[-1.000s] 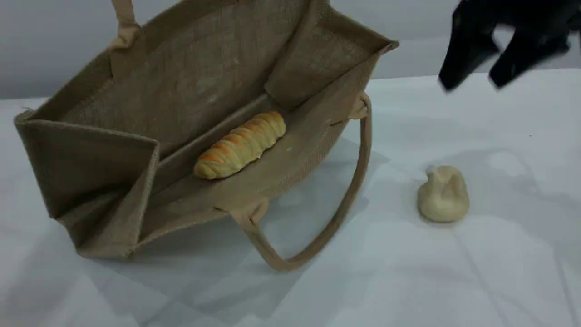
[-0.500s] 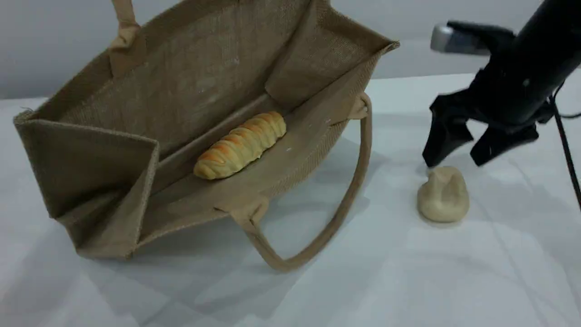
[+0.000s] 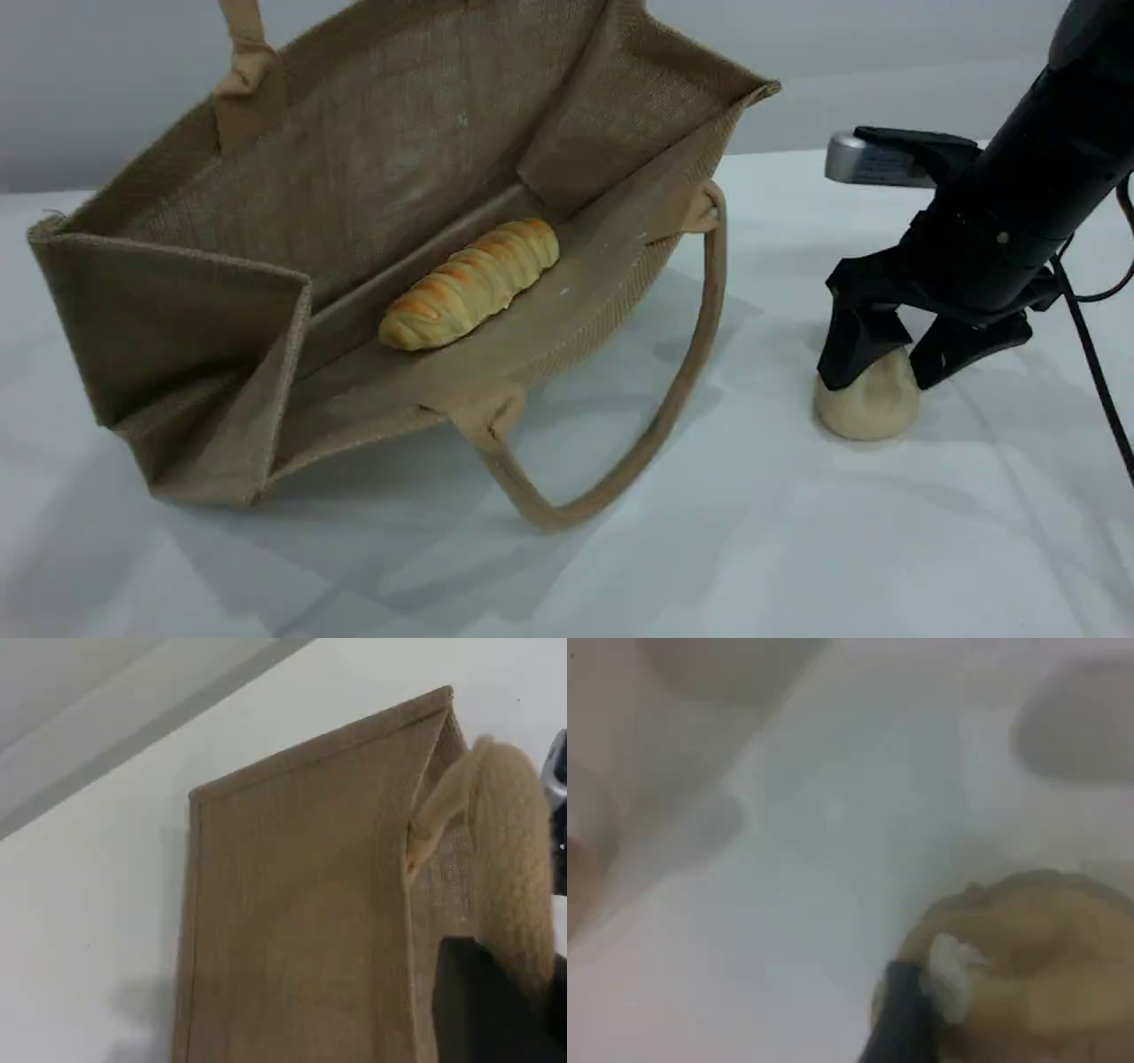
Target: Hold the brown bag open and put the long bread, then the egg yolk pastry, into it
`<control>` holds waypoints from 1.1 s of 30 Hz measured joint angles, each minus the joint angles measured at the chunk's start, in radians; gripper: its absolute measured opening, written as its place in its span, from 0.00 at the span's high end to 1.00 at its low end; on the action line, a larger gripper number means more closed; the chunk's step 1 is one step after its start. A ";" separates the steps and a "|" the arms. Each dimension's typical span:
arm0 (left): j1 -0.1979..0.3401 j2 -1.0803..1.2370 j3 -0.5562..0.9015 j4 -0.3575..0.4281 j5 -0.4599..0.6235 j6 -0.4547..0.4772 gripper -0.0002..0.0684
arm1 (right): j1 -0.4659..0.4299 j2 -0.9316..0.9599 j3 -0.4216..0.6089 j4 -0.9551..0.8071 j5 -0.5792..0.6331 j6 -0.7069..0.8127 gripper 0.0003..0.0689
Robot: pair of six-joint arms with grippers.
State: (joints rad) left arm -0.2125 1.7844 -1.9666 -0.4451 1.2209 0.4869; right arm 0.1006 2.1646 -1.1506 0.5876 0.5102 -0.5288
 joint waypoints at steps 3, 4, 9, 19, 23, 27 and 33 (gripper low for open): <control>0.000 0.000 0.000 0.000 0.000 0.000 0.87 | 0.000 0.000 0.000 -0.003 0.015 -0.005 0.39; 0.000 0.000 0.000 -0.001 0.000 -0.002 0.87 | 0.000 0.000 0.000 -0.004 0.021 -0.011 0.45; 0.000 0.000 0.000 -0.001 0.000 -0.002 0.87 | 0.000 -0.001 0.000 -0.010 0.048 -0.024 0.78; 0.000 0.000 0.000 -0.002 0.000 -0.002 0.87 | 0.000 -0.067 -0.073 -0.009 0.263 -0.039 0.91; 0.000 0.000 0.000 -0.001 0.000 -0.002 0.87 | -0.001 -0.147 -0.084 0.044 0.329 -0.076 0.91; 0.000 0.000 0.000 -0.001 0.000 0.001 0.87 | -0.001 -0.244 -0.084 0.139 0.380 -0.136 0.92; 0.000 0.000 0.000 -0.001 0.000 0.001 0.87 | 0.005 -0.358 -0.084 0.340 0.459 -0.232 0.92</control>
State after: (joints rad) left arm -0.2125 1.7844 -1.9666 -0.4461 1.2209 0.4879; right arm 0.1060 1.8064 -1.2350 0.9277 0.9690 -0.7606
